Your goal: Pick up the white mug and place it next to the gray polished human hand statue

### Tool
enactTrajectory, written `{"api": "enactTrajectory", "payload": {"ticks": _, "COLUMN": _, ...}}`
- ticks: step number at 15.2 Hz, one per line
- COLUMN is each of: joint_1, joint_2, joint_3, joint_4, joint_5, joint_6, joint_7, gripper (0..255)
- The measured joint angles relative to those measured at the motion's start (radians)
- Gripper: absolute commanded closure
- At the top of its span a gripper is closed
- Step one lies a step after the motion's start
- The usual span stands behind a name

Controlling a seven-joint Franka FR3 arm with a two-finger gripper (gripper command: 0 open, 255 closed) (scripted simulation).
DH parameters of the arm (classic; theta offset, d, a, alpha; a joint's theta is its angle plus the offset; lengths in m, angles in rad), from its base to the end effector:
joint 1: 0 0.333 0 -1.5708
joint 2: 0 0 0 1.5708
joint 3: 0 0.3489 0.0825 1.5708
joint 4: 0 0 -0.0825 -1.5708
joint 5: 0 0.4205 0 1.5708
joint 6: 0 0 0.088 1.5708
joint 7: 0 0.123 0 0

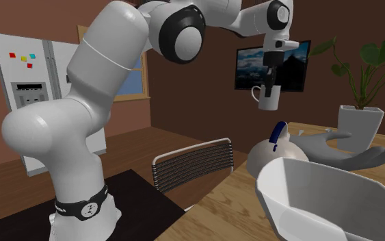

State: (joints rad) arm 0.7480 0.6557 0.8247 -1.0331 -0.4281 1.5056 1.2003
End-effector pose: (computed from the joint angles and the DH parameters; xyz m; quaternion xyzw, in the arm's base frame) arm 0.2490 0.7124 0.5461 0.9930 0.1164 -0.0196 0.0025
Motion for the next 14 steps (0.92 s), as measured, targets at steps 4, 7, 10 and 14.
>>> {"api": "enactTrajectory", "payload": {"ticks": 4, "joint_1": -0.03, "joint_2": -0.01, "joint_3": 0.004, "joint_4": -0.079, "joint_5": 0.005, "joint_6": 0.062, "joint_7": 0.007, "gripper": 255}}
{"api": "enactTrajectory", "payload": {"ticks": 7, "joint_1": -0.051, "joint_2": -0.018, "joint_3": 0.007, "joint_4": -0.138, "joint_5": 0.008, "joint_6": 0.108, "joint_7": 0.012, "gripper": 255}}
{"api": "enactTrajectory", "payload": {"ticks": 10, "joint_1": -0.064, "joint_2": -0.019, "joint_3": 0.007, "joint_4": -0.181, "joint_5": 0.008, "joint_6": 0.146, "joint_7": 0.018, "gripper": 255}}
{"api": "enactTrajectory", "payload": {"ticks": 14, "joint_1": -0.077, "joint_2": -0.015, "joint_3": 0.005, "joint_4": -0.236, "joint_5": 0.003, "joint_6": 0.199, "joint_7": 0.025, "gripper": 255}}
